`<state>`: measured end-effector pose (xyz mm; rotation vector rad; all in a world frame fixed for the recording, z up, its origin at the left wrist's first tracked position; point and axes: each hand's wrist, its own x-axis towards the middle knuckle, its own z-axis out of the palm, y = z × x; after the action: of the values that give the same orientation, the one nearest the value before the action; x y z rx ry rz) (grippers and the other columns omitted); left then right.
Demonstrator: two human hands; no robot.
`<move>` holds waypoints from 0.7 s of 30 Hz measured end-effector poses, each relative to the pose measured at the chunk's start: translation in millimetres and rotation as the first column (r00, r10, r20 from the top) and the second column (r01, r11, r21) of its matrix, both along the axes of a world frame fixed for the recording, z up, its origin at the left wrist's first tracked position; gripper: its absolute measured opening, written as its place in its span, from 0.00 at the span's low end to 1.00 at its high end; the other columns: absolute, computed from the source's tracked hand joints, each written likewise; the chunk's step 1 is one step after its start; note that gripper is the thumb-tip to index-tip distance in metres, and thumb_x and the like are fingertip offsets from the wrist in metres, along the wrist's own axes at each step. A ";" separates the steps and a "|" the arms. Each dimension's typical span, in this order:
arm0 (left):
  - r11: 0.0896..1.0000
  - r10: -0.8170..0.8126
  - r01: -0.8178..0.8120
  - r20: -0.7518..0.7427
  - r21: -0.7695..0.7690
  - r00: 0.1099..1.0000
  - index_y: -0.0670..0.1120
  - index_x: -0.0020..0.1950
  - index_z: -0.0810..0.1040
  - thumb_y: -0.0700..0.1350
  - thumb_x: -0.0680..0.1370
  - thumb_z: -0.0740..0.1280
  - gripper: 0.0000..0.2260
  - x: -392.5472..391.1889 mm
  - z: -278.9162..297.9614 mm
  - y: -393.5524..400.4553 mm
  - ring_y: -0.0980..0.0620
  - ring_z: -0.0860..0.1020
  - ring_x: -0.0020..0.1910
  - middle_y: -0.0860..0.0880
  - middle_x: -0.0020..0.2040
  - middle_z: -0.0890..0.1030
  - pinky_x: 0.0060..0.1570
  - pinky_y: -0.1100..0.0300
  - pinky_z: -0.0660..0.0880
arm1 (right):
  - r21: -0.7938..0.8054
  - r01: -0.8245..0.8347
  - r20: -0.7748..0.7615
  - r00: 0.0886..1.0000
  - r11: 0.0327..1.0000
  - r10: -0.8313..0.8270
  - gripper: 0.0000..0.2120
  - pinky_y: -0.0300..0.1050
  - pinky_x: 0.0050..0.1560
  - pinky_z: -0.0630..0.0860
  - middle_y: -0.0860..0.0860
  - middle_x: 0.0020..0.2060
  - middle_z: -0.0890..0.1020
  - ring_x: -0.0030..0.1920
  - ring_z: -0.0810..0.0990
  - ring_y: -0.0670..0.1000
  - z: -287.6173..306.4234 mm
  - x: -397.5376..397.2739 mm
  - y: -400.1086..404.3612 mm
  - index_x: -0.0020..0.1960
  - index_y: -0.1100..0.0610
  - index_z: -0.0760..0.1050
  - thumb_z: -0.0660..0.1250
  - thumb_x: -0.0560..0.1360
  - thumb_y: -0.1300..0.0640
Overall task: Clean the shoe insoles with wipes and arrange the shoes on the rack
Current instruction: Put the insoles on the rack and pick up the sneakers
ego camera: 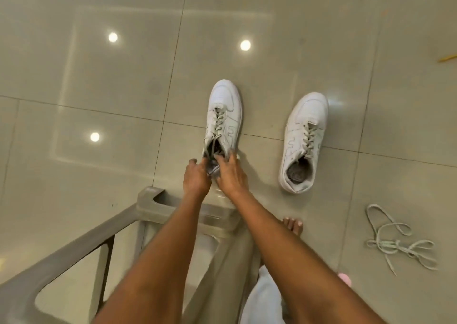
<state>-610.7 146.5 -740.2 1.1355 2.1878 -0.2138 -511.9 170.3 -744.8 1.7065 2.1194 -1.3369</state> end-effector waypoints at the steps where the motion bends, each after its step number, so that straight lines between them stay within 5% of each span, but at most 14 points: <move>1: 0.999 -0.033 0.034 0.020 -0.030 0.999 0.47 0.63 0.75 0.42 0.76 0.66 0.15 -3.7 -6.0 1.9 0.41 0.74 0.56 0.41 0.58 0.72 0.52 0.50 0.73 | -0.001 -0.001 0.022 1.000 1.000 0.001 0.23 0.52 0.57 0.75 0.57 0.73 0.53 0.66 0.67 0.59 -7.5 -2.1 -0.8 0.67 0.53 0.66 0.66 0.75 0.62; 6: 0.989 -0.055 0.055 -0.003 0.135 0.998 0.44 0.58 0.76 0.41 0.77 0.64 0.10 15.4 3.8 -10.6 0.42 0.77 0.48 0.43 0.51 0.76 0.41 0.54 0.69 | -0.005 0.035 0.023 0.999 0.999 -0.035 0.22 0.53 0.55 0.77 0.60 0.75 0.47 0.68 0.67 0.61 -13.8 12.4 -9.1 0.66 0.53 0.64 0.65 0.75 0.64; 13: 0.975 -0.005 0.006 -0.009 0.223 1.000 0.42 0.53 0.73 0.38 0.77 0.59 0.06 79.5 87.0 -21.3 0.39 0.76 0.46 0.42 0.51 0.75 0.38 0.52 0.68 | 0.045 -0.062 0.039 0.997 0.997 0.060 0.23 0.54 0.53 0.75 0.58 0.76 0.51 0.61 0.74 0.62 70.5 65.1 -1.2 0.64 0.60 0.63 0.68 0.74 0.54; 17: 0.957 0.116 -0.158 0.176 0.242 0.977 0.44 0.55 0.73 0.44 0.79 0.57 0.08 121.3 146.6 -15.4 0.43 0.75 0.50 0.45 0.55 0.75 0.45 0.52 0.72 | 0.058 0.108 0.076 0.991 0.992 -0.112 0.19 0.53 0.53 0.77 0.62 0.75 0.51 0.63 0.73 0.62 120.9 93.2 -8.7 0.66 0.56 0.62 0.63 0.77 0.57; 19: 0.918 0.255 -0.333 0.320 0.217 0.912 0.48 0.54 0.73 0.51 0.78 0.55 0.12 142.3 172.7 -11.5 0.44 0.76 0.51 0.46 0.52 0.77 0.48 0.52 0.71 | 0.067 0.212 0.072 0.974 0.975 -0.217 0.14 0.53 0.49 0.78 0.60 0.74 0.57 0.58 0.77 0.62 140.7 107.3 -11.9 0.62 0.54 0.65 0.62 0.78 0.58; 21: 0.915 0.230 -0.327 0.358 0.237 0.905 0.49 0.53 0.73 0.54 0.76 0.53 0.14 160.1 192.1 -13.5 0.43 0.76 0.52 0.46 0.52 0.78 0.49 0.50 0.72 | 0.078 0.260 0.066 0.962 0.962 -0.266 0.10 0.51 0.48 0.78 0.57 0.70 0.64 0.55 0.78 0.61 161.5 126.0 -15.1 0.59 0.54 0.67 0.61 0.78 0.58</move>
<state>-450.6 132.9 -548.2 0.9087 2.0917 0.4110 -386.0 155.2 -583.2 2.0936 1.9734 -1.2474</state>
